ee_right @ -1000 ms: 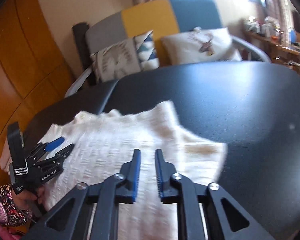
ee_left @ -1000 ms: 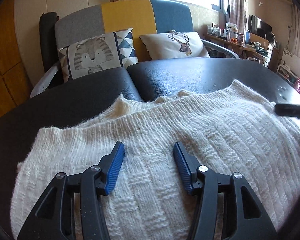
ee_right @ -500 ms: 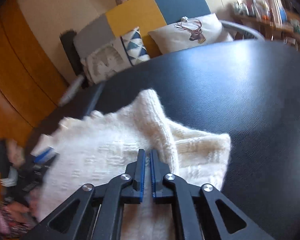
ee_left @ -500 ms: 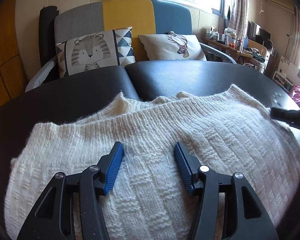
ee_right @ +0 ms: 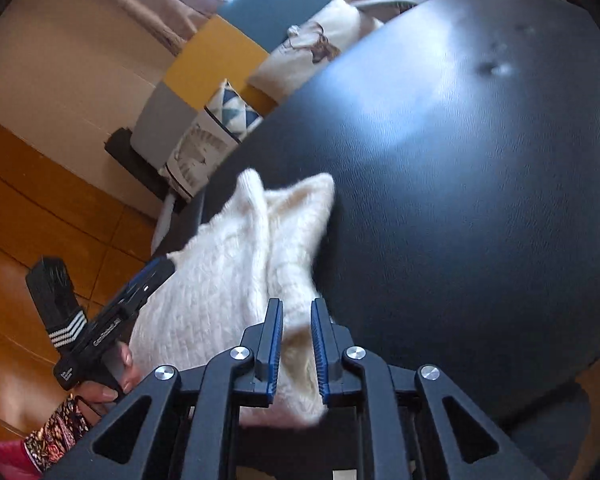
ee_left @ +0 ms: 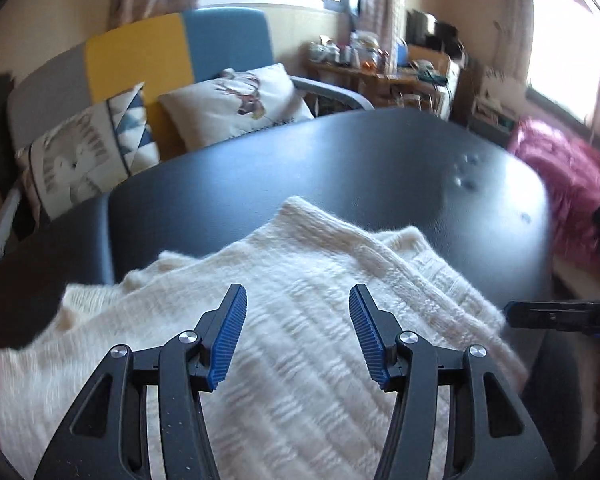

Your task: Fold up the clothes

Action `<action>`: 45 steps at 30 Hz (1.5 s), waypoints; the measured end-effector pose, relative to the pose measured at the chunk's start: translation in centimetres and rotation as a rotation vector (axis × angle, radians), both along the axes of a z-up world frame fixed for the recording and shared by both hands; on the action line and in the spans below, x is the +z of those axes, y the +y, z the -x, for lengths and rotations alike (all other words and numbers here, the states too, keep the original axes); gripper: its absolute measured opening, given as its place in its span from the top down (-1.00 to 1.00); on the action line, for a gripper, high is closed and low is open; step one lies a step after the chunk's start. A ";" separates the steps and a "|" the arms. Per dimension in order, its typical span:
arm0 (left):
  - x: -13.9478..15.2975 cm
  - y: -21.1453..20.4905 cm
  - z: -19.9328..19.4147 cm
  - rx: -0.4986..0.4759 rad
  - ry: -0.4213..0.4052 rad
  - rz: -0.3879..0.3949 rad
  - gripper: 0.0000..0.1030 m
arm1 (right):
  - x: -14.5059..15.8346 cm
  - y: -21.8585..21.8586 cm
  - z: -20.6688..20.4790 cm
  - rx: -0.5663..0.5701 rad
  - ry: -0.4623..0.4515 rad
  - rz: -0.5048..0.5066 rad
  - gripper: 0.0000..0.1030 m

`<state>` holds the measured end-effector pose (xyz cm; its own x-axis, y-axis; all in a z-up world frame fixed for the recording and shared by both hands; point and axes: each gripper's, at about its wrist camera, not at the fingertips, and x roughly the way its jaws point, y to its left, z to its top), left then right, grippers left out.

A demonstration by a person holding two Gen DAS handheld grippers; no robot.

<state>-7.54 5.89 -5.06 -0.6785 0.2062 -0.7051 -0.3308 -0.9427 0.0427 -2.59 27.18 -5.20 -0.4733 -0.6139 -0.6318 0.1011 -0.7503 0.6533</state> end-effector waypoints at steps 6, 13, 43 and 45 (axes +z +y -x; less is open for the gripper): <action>-2.6 2.3 1.4 -0.043 -0.027 0.063 -0.10 | -0.5 -0.9 -1.5 0.015 -0.012 -0.103 0.82; -3.9 1.2 1.1 -0.061 -0.037 -0.017 -0.27 | -2.3 -2.8 -1.4 0.072 0.029 -0.084 0.89; -4.9 1.5 1.1 -0.044 -0.030 -0.005 -0.33 | 2.6 -2.9 -4.4 -0.244 0.254 -0.217 0.87; -4.9 1.5 1.1 -0.044 -0.030 -0.005 -0.33 | 2.7 -3.8 -2.2 -0.200 0.254 -0.238 0.85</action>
